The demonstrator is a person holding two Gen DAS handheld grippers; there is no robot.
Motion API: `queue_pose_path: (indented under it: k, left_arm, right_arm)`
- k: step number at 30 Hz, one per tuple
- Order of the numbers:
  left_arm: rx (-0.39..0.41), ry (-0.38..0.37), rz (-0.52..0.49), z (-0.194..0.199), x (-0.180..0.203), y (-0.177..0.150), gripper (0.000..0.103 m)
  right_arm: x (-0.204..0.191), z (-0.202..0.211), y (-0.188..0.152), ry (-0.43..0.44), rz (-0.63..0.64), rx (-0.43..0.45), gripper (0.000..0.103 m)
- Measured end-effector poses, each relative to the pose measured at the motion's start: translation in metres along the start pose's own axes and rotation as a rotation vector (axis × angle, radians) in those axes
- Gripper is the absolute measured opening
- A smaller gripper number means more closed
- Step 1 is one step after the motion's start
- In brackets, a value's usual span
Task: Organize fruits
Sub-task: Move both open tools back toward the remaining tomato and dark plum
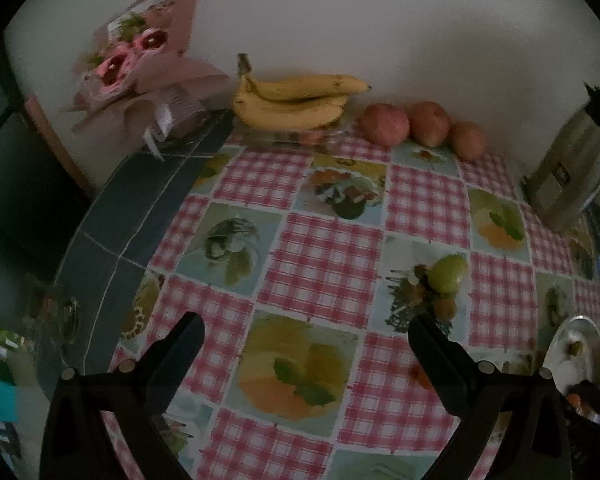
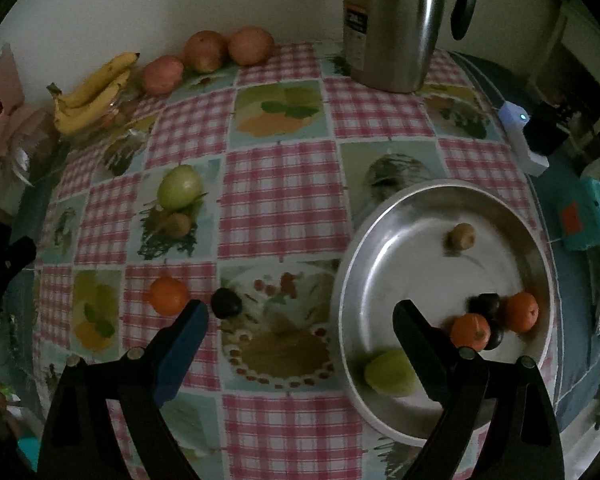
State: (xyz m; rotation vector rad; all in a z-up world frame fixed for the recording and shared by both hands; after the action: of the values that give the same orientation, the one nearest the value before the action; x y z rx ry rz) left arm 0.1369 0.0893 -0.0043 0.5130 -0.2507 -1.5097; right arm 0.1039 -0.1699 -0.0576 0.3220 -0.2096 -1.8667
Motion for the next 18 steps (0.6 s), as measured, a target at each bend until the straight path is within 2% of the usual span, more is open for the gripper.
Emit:
queue_pose_path:
  k: [9,18]
  left_arm:
    - [-0.002,-0.019,0.052,-0.003,-0.016,-0.002,0.103]
    - [-0.105,-0.089,0.017,-0.041,0.012,-0.013,0.103]
  right_arm:
    - [-0.011,-0.007,-0.002,0.002,0.009,-0.017,0.094]
    - [-0.029,-0.034,-0.013,-0.004,0.055,-0.073,0.094]
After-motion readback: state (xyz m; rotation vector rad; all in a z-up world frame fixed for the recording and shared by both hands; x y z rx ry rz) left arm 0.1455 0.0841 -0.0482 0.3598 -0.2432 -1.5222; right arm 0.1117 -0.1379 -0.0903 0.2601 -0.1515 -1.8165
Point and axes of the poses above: each gripper's, at about its wrist camera, not at the fingertips, and z roughly against the way its jaws point, x to its right, y to its top, the point moved 5 cm from there along -z, roughly the way its jaws point, and after that the axes turned 10 degrees about -z, right-handed, at the moved point
